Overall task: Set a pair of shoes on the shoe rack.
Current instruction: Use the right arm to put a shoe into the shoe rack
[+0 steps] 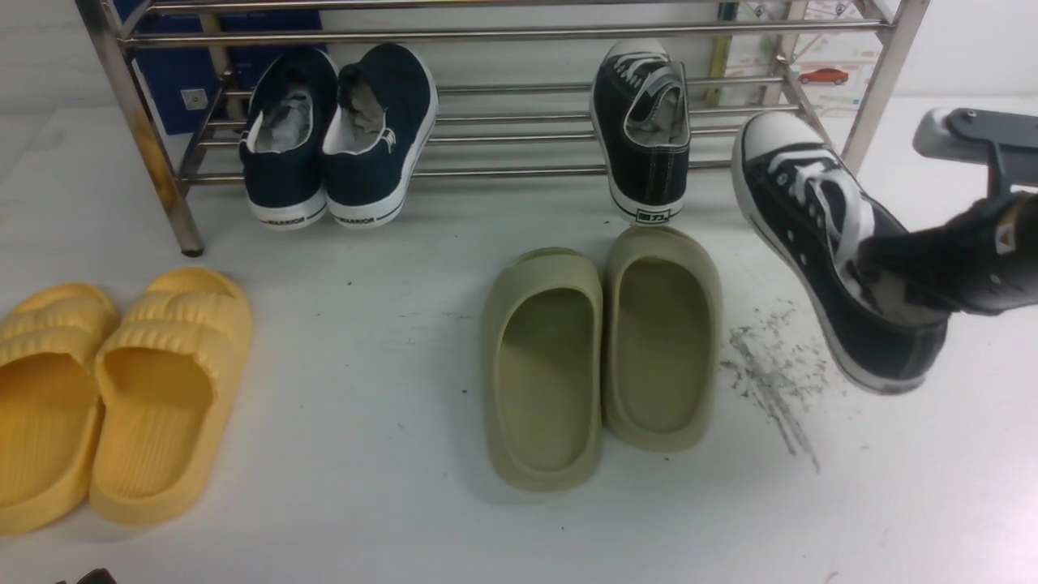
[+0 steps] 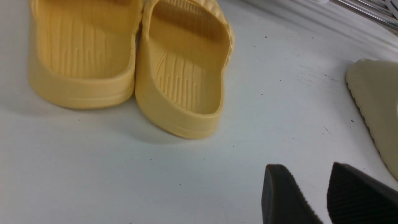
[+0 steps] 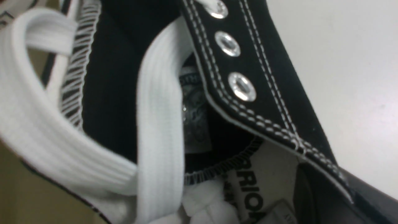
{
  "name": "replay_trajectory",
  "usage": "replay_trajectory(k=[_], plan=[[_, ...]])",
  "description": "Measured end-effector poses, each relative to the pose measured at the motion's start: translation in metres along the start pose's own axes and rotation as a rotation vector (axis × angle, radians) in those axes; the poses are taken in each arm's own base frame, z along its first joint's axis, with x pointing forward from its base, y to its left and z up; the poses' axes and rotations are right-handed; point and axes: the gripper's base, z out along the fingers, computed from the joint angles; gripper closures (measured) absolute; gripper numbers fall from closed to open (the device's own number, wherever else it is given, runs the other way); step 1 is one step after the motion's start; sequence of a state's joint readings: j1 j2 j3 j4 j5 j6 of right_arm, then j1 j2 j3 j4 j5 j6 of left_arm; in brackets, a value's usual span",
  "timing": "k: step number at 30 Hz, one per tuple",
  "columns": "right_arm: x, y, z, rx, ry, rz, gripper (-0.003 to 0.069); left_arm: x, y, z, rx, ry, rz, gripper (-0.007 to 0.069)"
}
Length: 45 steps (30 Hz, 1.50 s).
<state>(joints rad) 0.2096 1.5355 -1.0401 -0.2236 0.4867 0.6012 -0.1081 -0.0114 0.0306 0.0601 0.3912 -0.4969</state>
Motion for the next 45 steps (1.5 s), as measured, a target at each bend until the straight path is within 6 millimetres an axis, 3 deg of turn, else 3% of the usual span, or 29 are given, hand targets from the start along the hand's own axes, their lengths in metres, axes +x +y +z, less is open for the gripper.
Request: replay_trajectory(k=[6, 11, 24, 33, 41, 45], plan=[[-0.023, 0.013, 0.022, -0.015, -0.010, 0.011, 0.0648, 0.000, 0.000, 0.000, 0.000, 0.000, 0.000, 0.0386], [-0.045, 0.026, 0.053, -0.016, -0.015, 0.012, 0.0648, 0.000, 0.000, 0.000, 0.000, 0.000, 0.000, 0.0386], [-0.095, 0.043, 0.090, -0.056, -0.083, 0.081, 0.0648, 0.000, 0.000, 0.000, 0.000, 0.000, 0.000, 0.0386], [-0.106, 0.050, 0.122, -0.059, -0.087, 0.091, 0.0643, 0.000, 0.000, 0.000, 0.000, 0.000, 0.000, 0.0386], [-0.107, 0.051, 0.124, -0.069, -0.098, 0.094, 0.0630, 0.000, 0.000, 0.000, 0.000, 0.000, 0.000, 0.0386], [-0.108, 0.051, 0.124, -0.073, -0.110, 0.092, 0.0587, 0.000, 0.000, 0.000, 0.000, 0.000, 0.000, 0.0386]])
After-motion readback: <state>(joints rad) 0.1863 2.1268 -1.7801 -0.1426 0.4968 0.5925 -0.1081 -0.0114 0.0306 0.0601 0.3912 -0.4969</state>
